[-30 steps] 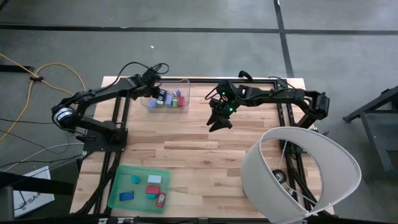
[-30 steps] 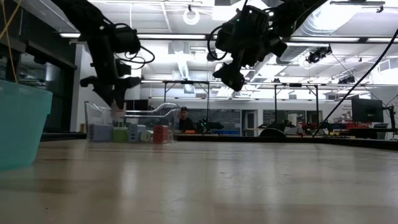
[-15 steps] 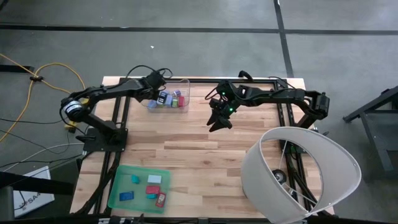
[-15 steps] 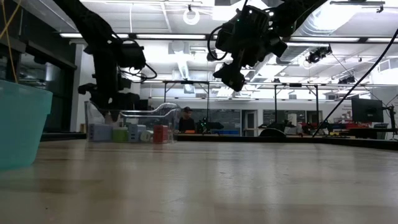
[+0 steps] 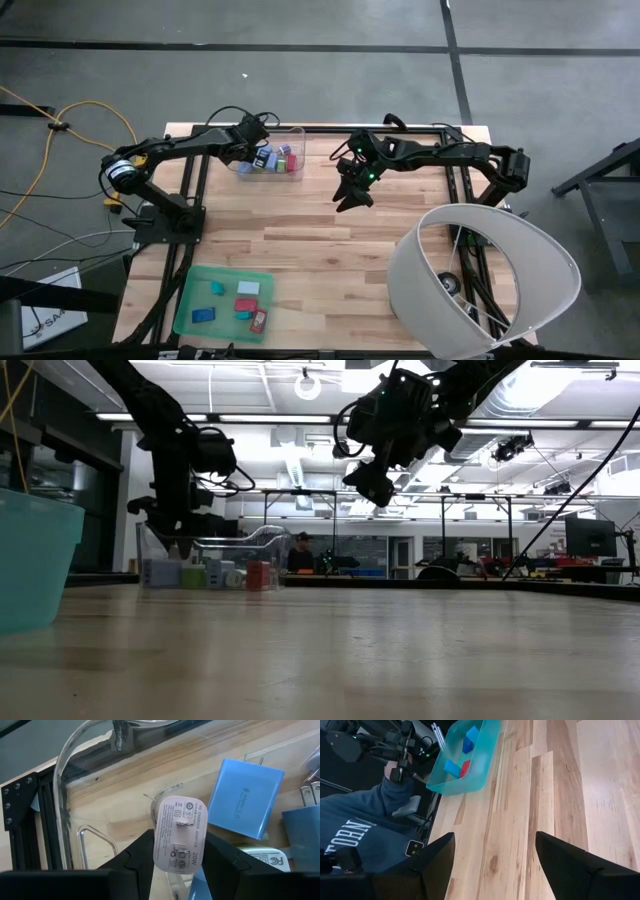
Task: Pick & Place Office items
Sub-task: Put the white charger adapter into the transparent bin, then return to Home Position
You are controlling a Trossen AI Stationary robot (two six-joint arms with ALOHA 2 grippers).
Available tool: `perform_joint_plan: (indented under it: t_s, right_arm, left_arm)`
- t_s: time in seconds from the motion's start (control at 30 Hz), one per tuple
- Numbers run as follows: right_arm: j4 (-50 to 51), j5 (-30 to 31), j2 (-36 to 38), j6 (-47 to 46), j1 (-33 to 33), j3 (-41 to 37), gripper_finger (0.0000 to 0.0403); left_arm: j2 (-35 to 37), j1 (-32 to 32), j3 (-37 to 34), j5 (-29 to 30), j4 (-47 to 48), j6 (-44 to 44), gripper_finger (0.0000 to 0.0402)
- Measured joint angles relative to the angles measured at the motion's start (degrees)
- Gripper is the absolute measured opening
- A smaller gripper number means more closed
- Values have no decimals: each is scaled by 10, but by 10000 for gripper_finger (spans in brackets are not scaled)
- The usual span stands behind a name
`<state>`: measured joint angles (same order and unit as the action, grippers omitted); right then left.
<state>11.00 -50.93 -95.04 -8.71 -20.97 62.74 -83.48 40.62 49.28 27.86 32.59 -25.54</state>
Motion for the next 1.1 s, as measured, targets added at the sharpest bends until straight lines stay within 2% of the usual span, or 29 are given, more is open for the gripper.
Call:
perform_joint_plan:
  t_s: [0.3,0.67,0.93,1.1]
  right_arm:
    - [0,-1,0,0,0,0,263]
    - [0,-1,0,0,0,0,263]
    - [1,0,0,0,0,0,263]
    - [3,1,0,0,0,0,263]
  left_arm:
    - [0,0,0,0,-1,0,168]
    - [0,0,0,0,-4,3,171]
    - [12,-23,10,-40,-97,59,172]
    - [44,-50,21,-42,-100,81,172]
